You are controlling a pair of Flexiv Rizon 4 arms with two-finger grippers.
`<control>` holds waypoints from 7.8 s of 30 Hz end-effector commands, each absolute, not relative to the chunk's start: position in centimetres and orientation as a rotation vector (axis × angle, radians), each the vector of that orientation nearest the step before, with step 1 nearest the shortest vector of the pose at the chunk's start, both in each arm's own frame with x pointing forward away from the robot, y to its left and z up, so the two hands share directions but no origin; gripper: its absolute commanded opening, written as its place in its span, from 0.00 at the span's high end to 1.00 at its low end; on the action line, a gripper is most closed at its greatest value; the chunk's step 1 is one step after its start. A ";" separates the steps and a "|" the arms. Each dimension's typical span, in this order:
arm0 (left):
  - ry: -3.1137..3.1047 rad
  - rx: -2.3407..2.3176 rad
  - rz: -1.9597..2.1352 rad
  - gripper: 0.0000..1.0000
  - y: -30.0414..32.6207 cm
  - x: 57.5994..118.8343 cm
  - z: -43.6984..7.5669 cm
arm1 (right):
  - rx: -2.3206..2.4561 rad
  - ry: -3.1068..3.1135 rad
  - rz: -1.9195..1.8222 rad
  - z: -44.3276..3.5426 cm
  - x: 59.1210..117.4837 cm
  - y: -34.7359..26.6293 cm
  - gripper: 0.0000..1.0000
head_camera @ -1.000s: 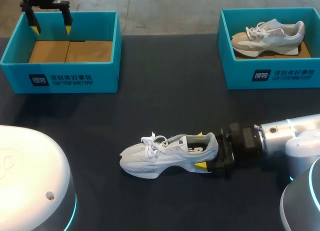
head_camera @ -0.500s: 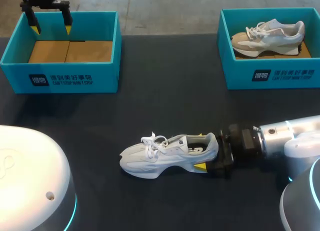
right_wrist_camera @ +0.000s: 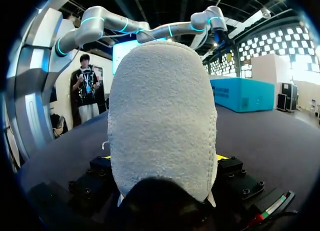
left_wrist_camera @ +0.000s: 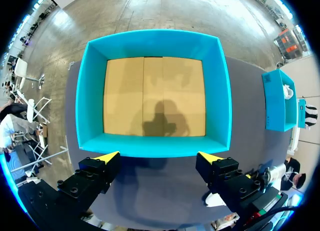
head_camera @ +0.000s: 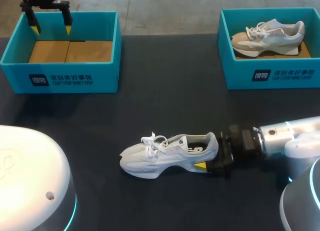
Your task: Take the shoe out of the shoebox, open the shoe tongue, remove and reinsert the insole, then place the shoe into the shoebox
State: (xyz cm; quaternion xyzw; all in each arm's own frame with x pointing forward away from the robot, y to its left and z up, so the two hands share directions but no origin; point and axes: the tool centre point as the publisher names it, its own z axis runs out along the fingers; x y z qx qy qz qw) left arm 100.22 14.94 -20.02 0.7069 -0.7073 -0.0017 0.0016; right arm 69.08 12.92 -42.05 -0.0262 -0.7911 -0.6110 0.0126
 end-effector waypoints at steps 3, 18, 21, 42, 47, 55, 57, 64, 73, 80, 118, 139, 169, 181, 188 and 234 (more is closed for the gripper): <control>-2.220 2.219 -0.004 0.00 15.0 100.2 -20.0 | -0.083 -2.473 -1.910 -42.1 69.0 12.9 1.00; -2.220 2.219 -0.004 0.00 15.0 100.2 -20.0 | -0.134 -2.506 -1.916 -42.0 68.6 13.0 1.00; -2.220 2.219 -0.004 0.00 15.0 100.2 -20.0 | -0.136 -2.512 -1.915 -42.0 68.6 13.0 1.00; -2.220 2.219 -0.004 0.00 15.0 100.2 -20.0 | -0.134 -2.509 -1.911 -42.0 68.8 12.9 1.00; -2.206 2.227 -0.036 0.00 14.4 100.0 -19.9 | -0.134 -2.509 -1.911 -42.0 68.8 12.9 1.00; -2.107 2.286 -0.132 0.00 11.0 97.4 -18.7 | -0.134 -2.509 -1.911 -42.0 68.8 12.9 1.00; -2.096 2.349 -0.116 0.00 10.0 96.5 -18.4 | -0.134 -2.509 -1.911 -42.0 68.8 12.9 1.00; -2.096 2.360 -0.080 0.00 6.4 92.8 -18.1 | -0.134 -2.509 -1.911 -42.0 68.8 12.9 1.00; -2.076 2.328 -0.026 0.00 1.8 88.9 -18.1 | -0.134 -2.509 -1.911 -42.0 68.8 12.9 1.00; -2.038 2.289 -0.117 0.00 -1.2 87.6 -18.8 | -0.134 -2.509 -1.911 -42.0 68.8 12.9 1.00; -2.039 2.165 -0.017 0.00 -5.1 78.9 -18.7 | -0.134 -2.509 -1.911 -42.0 68.8 12.9 1.00; -2.233 2.005 -0.127 0.00 -13.5 73.8 -22.8 | -0.134 -2.509 -1.911 -42.0 68.8 12.9 1.00; -2.329 1.947 -0.252 0.00 -19.9 70.0 -27.8 | -0.134 -2.509 -1.911 -42.0 68.8 12.9 1.00; -2.347 1.959 -0.267 0.00 -21.4 68.7 -28.9 | -0.134 -2.509 -1.911 -42.0 68.8 12.9 1.00; -2.337 1.971 -0.323 0.00 -22.2 68.6 -29.6 | -0.134 -2.509 -1.911 -42.0 68.8 12.9 1.00; -2.394 2.033 -0.573 0.01 -21.0 67.2 -34.0 | -0.134 -2.509 -1.911 -42.0 68.8 12.9 1.00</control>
